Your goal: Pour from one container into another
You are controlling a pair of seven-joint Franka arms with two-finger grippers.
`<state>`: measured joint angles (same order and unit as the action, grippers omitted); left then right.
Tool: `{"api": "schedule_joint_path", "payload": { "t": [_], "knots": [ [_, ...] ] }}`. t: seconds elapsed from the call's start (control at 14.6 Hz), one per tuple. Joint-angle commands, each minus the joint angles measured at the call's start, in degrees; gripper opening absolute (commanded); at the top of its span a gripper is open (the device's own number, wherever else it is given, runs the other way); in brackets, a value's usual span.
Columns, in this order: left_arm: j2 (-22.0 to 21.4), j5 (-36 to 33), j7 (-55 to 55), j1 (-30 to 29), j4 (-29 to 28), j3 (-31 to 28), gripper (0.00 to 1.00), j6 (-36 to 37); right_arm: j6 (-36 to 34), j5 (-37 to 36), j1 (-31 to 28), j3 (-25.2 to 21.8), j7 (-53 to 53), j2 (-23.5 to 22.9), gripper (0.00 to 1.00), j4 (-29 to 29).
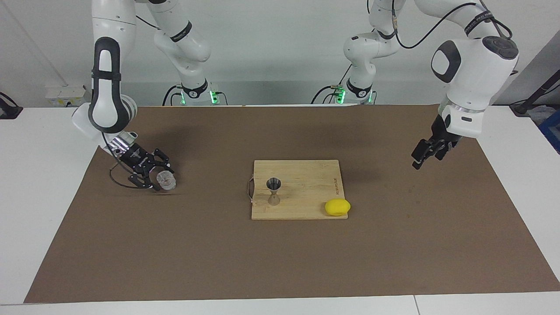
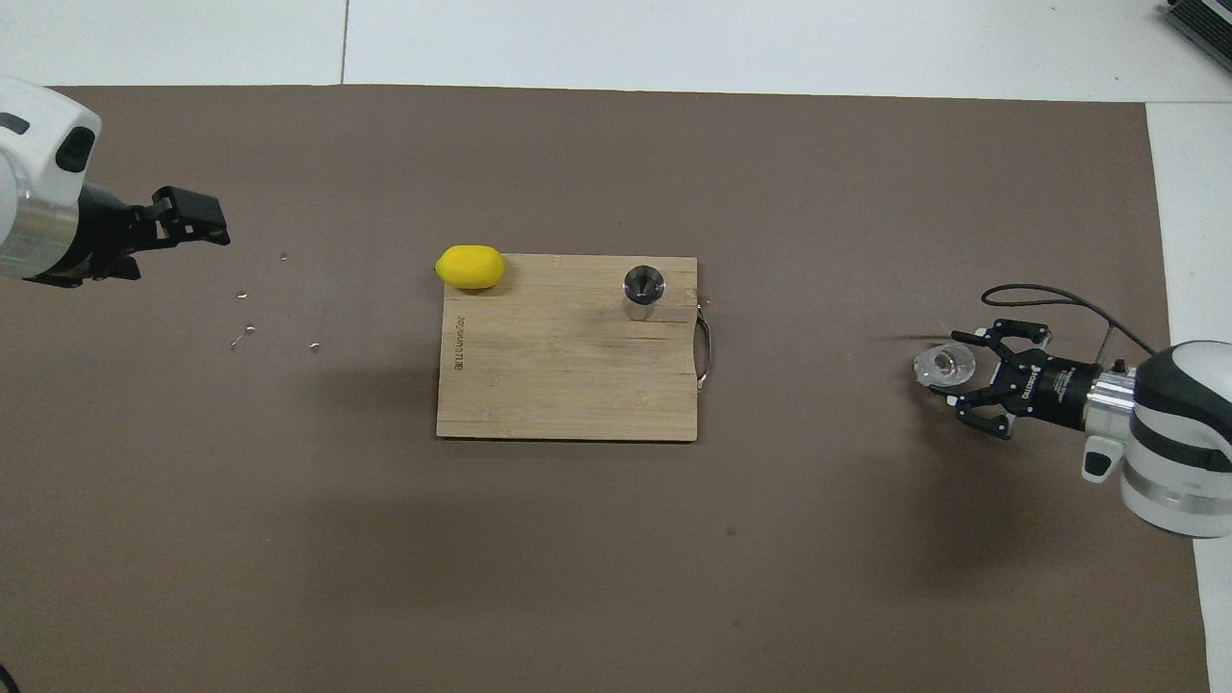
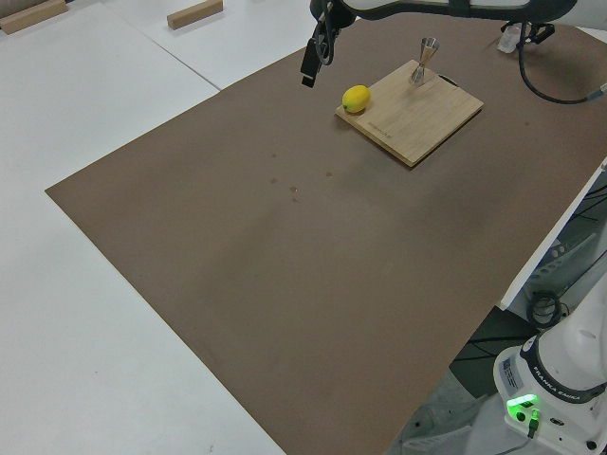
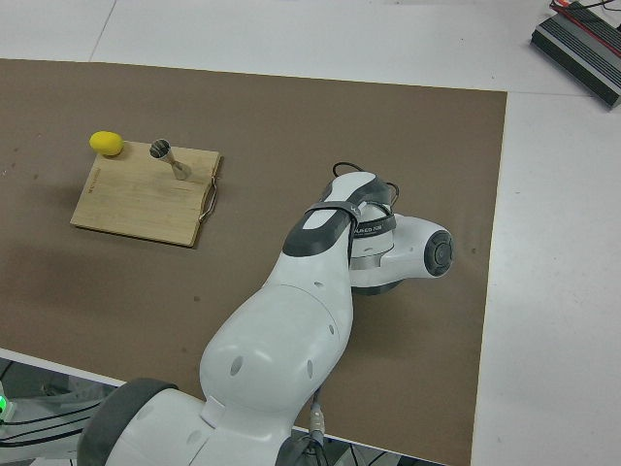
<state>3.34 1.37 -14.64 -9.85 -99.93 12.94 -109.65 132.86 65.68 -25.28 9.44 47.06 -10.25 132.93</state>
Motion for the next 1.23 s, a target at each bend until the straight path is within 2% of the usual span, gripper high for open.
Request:
{"api": "schedule_joint_path", "payload": {
  "t": [0.0,0.14,0.21,0.34,0.41,0.55,0.62,0.68,0.89,1.03,1.16],
  "knots": [
    [-3.2,-0.3,10.9,-0.5,-0.4,-0.1,1.00,8.7,1.3,2.3,0.1,0.4,-2.0,1.1,0.55,1.3],
    [-4.9,-0.3,17.7,-0.6,-0.4,-0.1,1.00,12.5,1.3,2.3,0.1,0.4,-1.9,1.1,0.50,1.2],
    [-5.6,-0.3,17.9,-0.6,-0.3,-0.1,1.00,14.1,1.2,2.3,0.1,0.4,-1.7,1.0,0.43,1.1],
    [-5.9,-0.4,17.5,-0.6,-0.3,-0.2,1.00,15.5,0.3,2.3,0.0,0.3,-1.5,1.0,0.05,0.8],
    [-6.1,-0.4,17.5,-0.7,-0.4,-0.2,1.00,15.5,0.2,2.3,0.0,0.3,-1.4,1.2,0.00,0.8],
    [-6.2,-0.4,17.6,0.1,-0.4,-1.6,1.00,16.0,0.2,2.2,0.2,0.4,0.7,2.1,0.00,0.4],
    [-6.2,-0.4,17.5,3.0,-0.2,-4.0,1.00,16.7,0.2,2.1,0.5,0.9,2.1,2.9,0.00,-0.3],
    [-6.2,-0.4,17.5,6.7,-0.2,-7.9,1.00,16.9,0.3,1.6,2.8,0.8,3.3,3.7,0.00,-0.6],
    [-7.3,-0.3,17.5,11.7,0.0,-12.5,1.00,18.0,0.7,-0.4,8.9,0.6,5.6,4.9,0.00,-3.0],
    [-8.1,-0.2,17.5,11.7,0.3,-12.7,1.00,18.6,0.7,-5.3,12.0,0.8,6.2,4.5,0.00,-5.9],
    [-8.6,-0.1,17.5,11.0,0.3,-12.3,1.00,18.7,1.3,-8.3,16.2,0.8,11.4,4.3,0.00,-8.5]
  ]
}}
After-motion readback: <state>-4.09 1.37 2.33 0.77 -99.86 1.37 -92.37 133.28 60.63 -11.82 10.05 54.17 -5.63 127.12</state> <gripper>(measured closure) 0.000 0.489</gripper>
